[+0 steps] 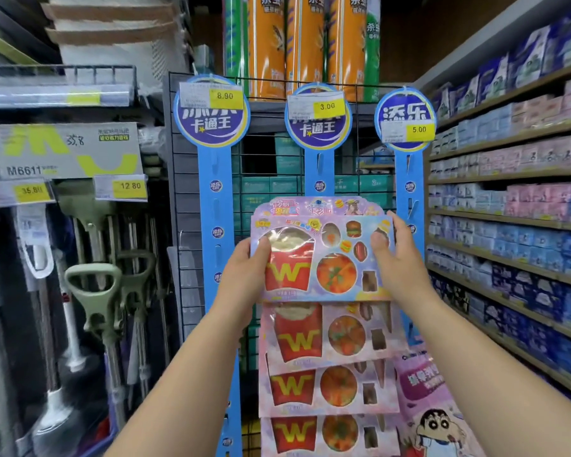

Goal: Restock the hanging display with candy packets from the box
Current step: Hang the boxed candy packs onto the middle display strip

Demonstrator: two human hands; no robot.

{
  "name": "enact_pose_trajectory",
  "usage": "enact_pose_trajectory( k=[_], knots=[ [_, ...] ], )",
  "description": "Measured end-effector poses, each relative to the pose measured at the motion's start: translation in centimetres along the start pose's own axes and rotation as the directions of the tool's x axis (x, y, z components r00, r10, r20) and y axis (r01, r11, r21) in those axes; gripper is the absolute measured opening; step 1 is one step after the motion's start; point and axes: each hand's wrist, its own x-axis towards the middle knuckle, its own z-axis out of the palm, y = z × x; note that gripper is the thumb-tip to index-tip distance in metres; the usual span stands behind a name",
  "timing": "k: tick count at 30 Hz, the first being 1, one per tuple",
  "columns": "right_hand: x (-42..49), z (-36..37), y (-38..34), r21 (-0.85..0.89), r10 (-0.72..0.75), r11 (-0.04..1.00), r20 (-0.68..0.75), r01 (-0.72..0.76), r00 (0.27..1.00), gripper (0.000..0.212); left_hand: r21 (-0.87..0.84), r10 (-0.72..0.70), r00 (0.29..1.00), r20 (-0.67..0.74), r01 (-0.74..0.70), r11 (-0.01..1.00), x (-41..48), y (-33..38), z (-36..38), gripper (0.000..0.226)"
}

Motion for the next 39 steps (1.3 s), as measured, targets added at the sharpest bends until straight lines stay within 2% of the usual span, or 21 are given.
enact_pose_trajectory(
  k=[7, 13, 31, 36, 39],
  knots=[
    [2.4, -0.1, -0.5, -0.020, -0.008, 1.000, 0.051, 0.009, 0.999, 0.055, 0.093, 0.012, 0.999, -0.047, -0.007, 0.996, 1.5, 1.1, 0.2, 0.022],
    [2.2, -0.6, -0.1, -0.005, 0.020, 1.000, 0.032, -0.020, 0.999, 0.054, 0.139, 0.019, 0.999, -0.027, -0.015, 0.990, 1.7, 0.8, 0.8, 0.041],
    [1.9, -1.0, -1.0, -0.065, 0.065, 0.996, 0.061, -0.061, 0.996, 0.053, 0.088, -0.019, 0.999, -0.027, 0.021, 0.996, 1.3, 0.6, 0.9, 0.037],
    [1.5, -1.3, -1.4, -0.058, 0.052, 0.997, 0.069, -0.048, 0.996, 0.047, 0.099, -0.013, 1.000, -0.027, 0.016, 0.995, 0.8, 0.5, 0.9, 0.031],
    [1.4, -1.5, -1.2, -0.076, 0.063, 0.995, 0.069, -0.058, 0.996, 0.051, 0.101, -0.003, 1.000, -0.029, 0.006, 0.995, 0.4, 0.4, 0.9, 0.031]
  ],
)
